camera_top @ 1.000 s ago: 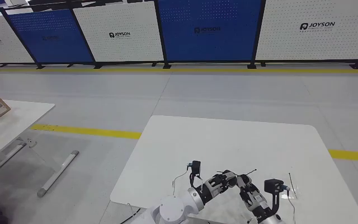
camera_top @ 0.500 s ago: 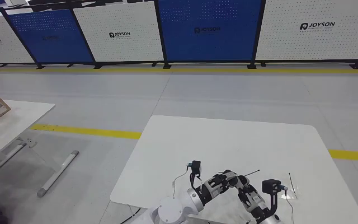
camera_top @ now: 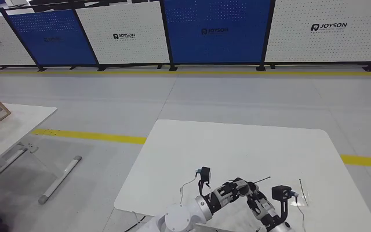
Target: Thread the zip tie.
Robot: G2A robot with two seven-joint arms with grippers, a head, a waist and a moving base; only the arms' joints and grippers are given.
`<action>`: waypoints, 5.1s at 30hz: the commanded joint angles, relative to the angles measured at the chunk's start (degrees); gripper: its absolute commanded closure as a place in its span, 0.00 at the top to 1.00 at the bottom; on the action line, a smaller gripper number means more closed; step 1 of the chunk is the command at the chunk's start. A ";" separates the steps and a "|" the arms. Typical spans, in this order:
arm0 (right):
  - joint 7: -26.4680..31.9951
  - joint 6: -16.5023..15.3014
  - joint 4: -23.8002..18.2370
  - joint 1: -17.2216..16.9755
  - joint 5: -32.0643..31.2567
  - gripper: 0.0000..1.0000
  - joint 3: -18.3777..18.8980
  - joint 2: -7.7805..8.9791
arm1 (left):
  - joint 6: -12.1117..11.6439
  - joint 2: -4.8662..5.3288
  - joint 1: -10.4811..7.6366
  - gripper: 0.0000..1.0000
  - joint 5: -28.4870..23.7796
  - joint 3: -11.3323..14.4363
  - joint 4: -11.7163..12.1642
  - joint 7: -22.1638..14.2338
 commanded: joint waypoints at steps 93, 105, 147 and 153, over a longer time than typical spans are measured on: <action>-2.78 0.86 -0.69 -0.37 -0.90 0.00 -0.02 0.12 | 4.08 0.01 0.25 0.00 7.37 0.59 -1.06 3.65; -0.46 1.19 0.10 0.47 -2.65 0.00 -0.98 0.16 | 0.17 0.05 0.90 0.00 6.69 0.05 -1.24 3.33; -2.55 0.28 -2.83 -2.71 8.83 0.24 5.60 0.61 | -1.04 0.20 2.14 0.00 13.29 -1.61 -0.79 8.22; 1.32 -1.04 -3.13 -2.53 12.85 0.33 6.29 0.76 | -3.35 0.46 2.89 0.00 17.85 -1.42 -1.02 8.04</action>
